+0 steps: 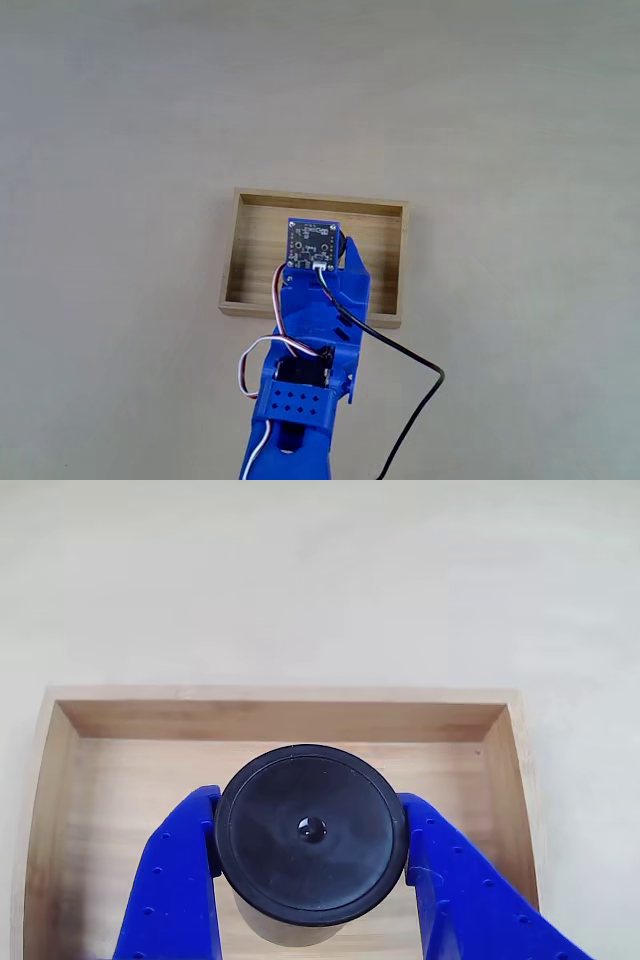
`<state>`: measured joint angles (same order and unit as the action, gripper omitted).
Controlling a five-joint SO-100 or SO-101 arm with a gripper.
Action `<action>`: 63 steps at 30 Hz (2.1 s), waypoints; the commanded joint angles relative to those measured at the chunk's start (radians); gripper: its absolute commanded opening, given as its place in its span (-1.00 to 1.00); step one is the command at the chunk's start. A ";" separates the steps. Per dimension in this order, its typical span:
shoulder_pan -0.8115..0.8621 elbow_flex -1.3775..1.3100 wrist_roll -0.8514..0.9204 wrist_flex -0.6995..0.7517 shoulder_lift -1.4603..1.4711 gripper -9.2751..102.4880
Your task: Place the black cylinder in the wooden box then return to rest.
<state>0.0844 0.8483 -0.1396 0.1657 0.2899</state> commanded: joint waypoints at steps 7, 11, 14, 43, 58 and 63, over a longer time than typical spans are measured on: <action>0.003 -0.075 -0.032 -0.104 -0.060 -0.51; 0.000 -0.075 -0.035 -0.132 -0.080 -0.51; -0.003 -0.077 -0.035 -0.146 -0.094 -0.51; -0.021 -0.072 -0.048 -0.222 -0.179 -0.51; -0.021 -0.074 -0.061 -0.250 -0.215 -0.51; -0.021 -0.074 -0.061 -0.252 -0.219 -0.51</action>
<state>0.0675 0.8468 -0.1917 -0.0460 0.0629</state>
